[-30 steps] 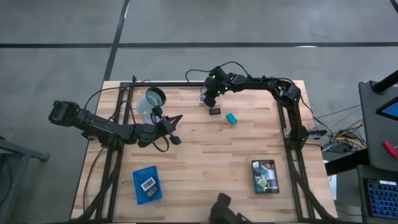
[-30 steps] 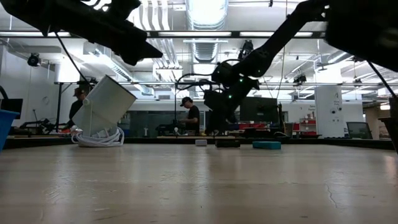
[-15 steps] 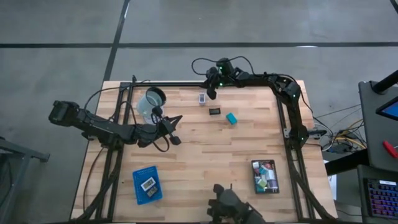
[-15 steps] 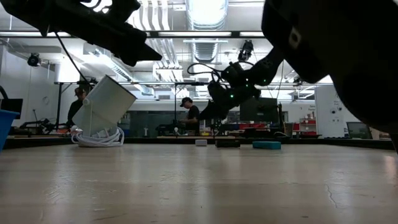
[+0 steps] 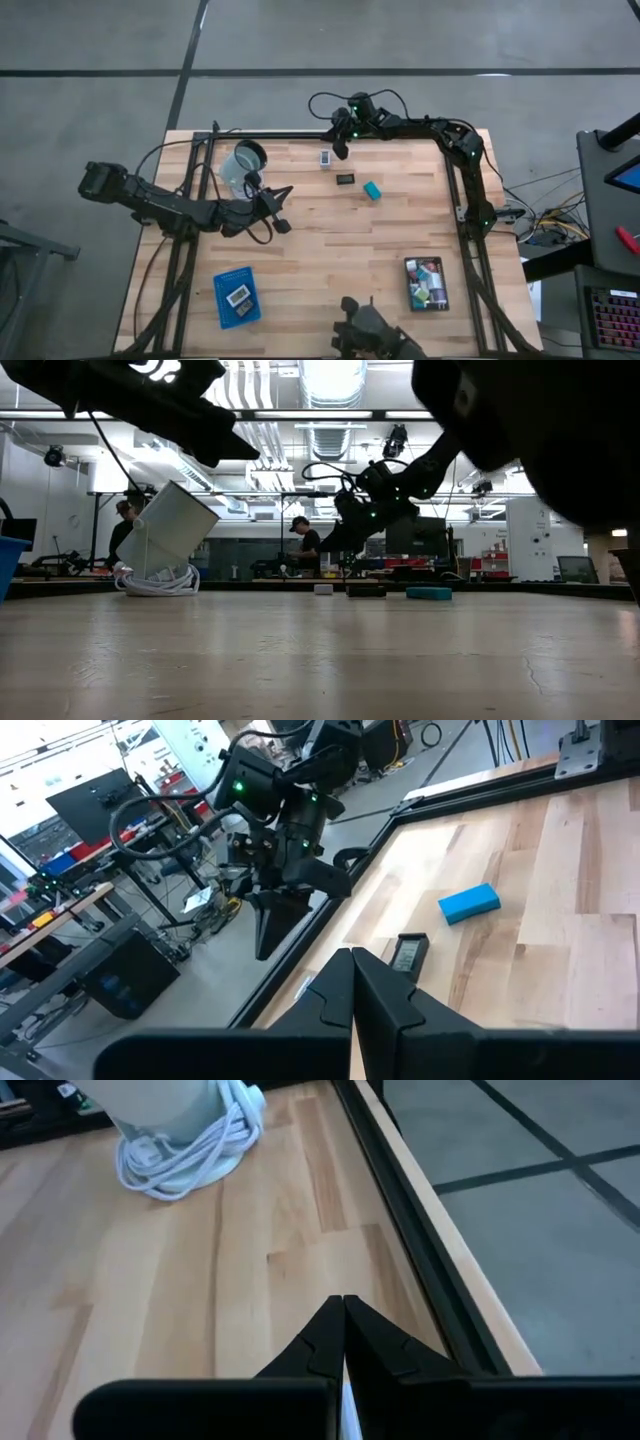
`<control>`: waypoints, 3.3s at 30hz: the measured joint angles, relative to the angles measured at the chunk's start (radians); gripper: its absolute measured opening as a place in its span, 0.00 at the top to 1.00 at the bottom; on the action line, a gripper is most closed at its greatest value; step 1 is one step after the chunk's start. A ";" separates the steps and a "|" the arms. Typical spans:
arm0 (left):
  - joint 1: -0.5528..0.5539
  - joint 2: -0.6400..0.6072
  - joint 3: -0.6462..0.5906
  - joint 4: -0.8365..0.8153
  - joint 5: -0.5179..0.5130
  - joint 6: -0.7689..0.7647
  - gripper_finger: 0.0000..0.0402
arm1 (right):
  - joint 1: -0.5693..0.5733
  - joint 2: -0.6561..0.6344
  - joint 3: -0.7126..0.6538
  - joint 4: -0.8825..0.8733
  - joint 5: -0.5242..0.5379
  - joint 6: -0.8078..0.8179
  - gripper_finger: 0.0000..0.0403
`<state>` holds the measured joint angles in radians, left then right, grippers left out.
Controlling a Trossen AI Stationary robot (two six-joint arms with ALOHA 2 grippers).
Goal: Pick & Place Office items
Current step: Put the white digital clock into the blue bin
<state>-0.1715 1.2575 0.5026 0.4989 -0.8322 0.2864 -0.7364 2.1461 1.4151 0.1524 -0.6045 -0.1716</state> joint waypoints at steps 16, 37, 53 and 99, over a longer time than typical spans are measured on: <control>0.000 0.000 0.000 -0.037 0.000 -0.064 0.99 | 0.120 -0.203 -0.151 0.013 0.239 -0.046 0.98; 0.000 0.000 0.000 -0.081 0.002 -0.116 0.99 | 0.055 -0.198 -0.542 0.927 0.229 0.155 0.98; 0.000 0.000 0.000 -0.081 0.000 -0.108 0.99 | 0.088 -0.196 -0.382 0.717 0.230 0.045 0.98; 0.000 0.000 0.000 -0.119 0.000 -0.150 0.99 | 0.088 0.088 0.168 -0.542 0.246 -0.137 0.98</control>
<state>-0.1711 1.2572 0.5026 0.3801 -0.8326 0.1360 -0.6487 2.2337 1.5829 -0.3893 -0.3588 -0.3089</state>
